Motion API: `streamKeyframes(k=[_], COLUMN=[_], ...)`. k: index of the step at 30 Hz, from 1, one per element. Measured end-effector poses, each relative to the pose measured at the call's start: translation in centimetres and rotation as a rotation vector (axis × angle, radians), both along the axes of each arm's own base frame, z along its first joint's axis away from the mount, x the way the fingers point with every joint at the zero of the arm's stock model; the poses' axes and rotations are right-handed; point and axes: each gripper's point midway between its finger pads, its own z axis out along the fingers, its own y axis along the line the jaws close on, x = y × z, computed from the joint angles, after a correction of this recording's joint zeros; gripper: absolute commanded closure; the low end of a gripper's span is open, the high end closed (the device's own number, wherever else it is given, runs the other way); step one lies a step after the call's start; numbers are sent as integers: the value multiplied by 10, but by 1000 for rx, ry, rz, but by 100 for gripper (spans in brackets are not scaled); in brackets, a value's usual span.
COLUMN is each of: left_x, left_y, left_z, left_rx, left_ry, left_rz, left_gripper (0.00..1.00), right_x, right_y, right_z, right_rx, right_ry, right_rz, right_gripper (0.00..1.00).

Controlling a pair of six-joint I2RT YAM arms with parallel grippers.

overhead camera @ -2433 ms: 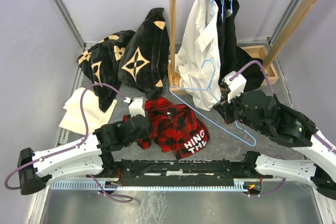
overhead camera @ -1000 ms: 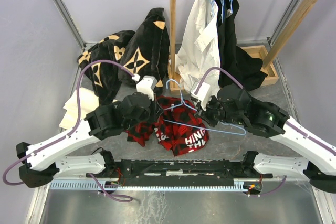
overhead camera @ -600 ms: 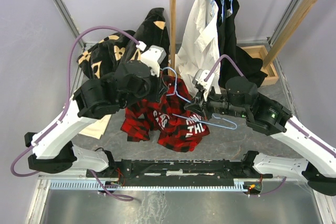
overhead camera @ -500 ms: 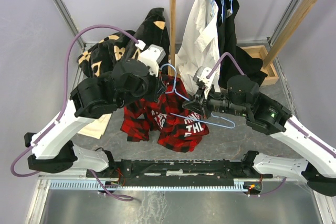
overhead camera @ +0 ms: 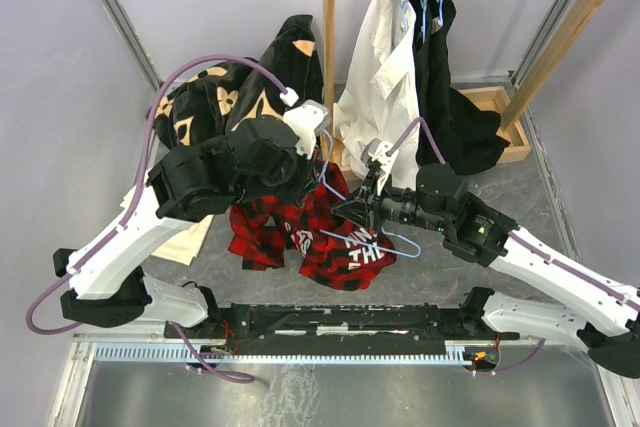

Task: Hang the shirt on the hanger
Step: Hang the shirt on the hanger.

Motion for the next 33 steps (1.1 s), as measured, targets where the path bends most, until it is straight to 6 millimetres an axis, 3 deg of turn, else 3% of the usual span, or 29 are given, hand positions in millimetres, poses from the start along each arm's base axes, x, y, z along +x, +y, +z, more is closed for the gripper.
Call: streamKeyframes(k=[9,22,27,29,33], left_x=[-10,-13,-13,-14,-14], left_y=[-2,2,2,4,9], left_z=[-7,-9,-8,-7,-2], left_rx=[6,17,2,-3,-21], left_ry=[33,39,31,27,5], left_rz=[-43,-43,-45,-46,-42], left_gripper=[97,96,67,48,36], right_x=[19,30,36,38,42], right_y=[-13,8,11,13,12], right_z=[15,13,14,15,16], right_rx=[139,327,372,384,394], right_ry=[-34,63,72,73,68], right_rz=[-154,-179,-201,-203,-220], right_gripper=[100,100,100,100,100])
